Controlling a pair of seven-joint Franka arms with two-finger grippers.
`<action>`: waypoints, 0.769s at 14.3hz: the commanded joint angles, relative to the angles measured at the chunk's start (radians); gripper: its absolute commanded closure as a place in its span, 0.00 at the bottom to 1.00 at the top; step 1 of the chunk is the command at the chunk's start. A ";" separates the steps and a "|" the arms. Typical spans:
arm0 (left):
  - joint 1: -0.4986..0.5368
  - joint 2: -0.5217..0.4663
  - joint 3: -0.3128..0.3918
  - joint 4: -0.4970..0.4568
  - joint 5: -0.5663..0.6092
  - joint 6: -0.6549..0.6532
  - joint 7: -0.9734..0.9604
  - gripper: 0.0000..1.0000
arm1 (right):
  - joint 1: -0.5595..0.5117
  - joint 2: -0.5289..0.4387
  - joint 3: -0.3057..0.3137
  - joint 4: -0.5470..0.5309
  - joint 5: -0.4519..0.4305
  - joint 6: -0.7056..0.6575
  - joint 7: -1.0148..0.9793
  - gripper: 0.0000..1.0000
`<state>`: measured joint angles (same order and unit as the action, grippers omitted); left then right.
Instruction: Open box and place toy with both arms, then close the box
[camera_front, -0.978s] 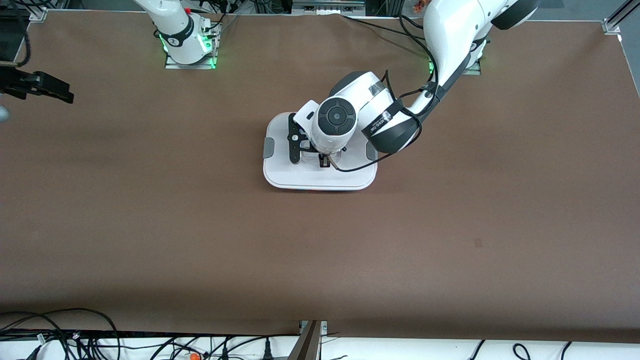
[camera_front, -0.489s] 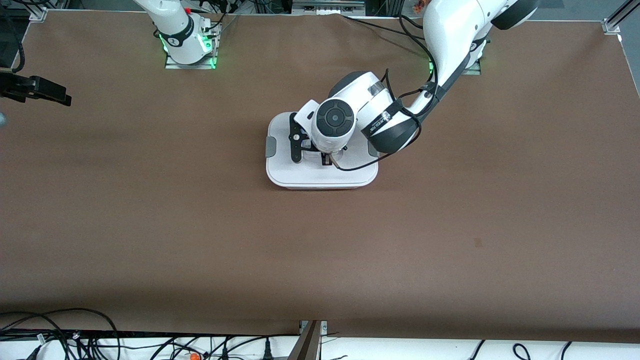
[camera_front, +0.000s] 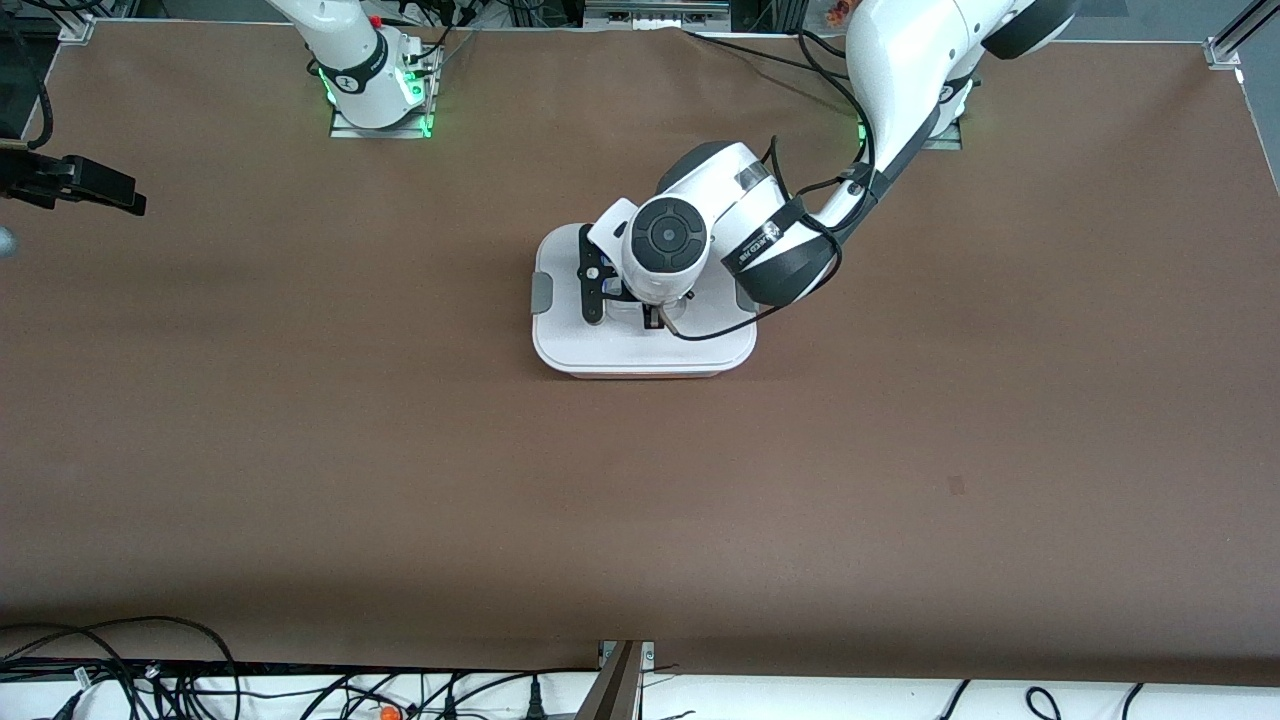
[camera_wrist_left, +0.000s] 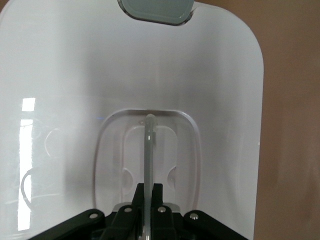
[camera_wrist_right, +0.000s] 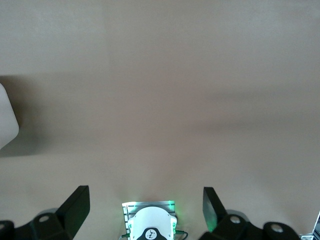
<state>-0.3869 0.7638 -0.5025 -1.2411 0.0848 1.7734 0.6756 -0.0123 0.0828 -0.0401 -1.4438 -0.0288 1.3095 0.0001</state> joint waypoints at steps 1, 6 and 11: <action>-0.009 -0.017 -0.004 -0.032 0.004 -0.028 -0.011 1.00 | 0.002 -0.003 -0.003 0.003 0.020 0.004 -0.008 0.00; -0.024 -0.014 -0.002 -0.032 0.018 -0.023 -0.031 0.94 | 0.002 -0.005 -0.003 0.003 0.021 0.002 -0.008 0.00; -0.007 -0.082 0.002 -0.017 0.019 -0.060 -0.042 0.00 | 0.002 -0.003 -0.003 0.003 0.021 0.004 -0.008 0.00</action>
<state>-0.3970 0.7502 -0.5042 -1.2439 0.0898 1.7534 0.6523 -0.0115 0.0828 -0.0401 -1.4437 -0.0224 1.3100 0.0001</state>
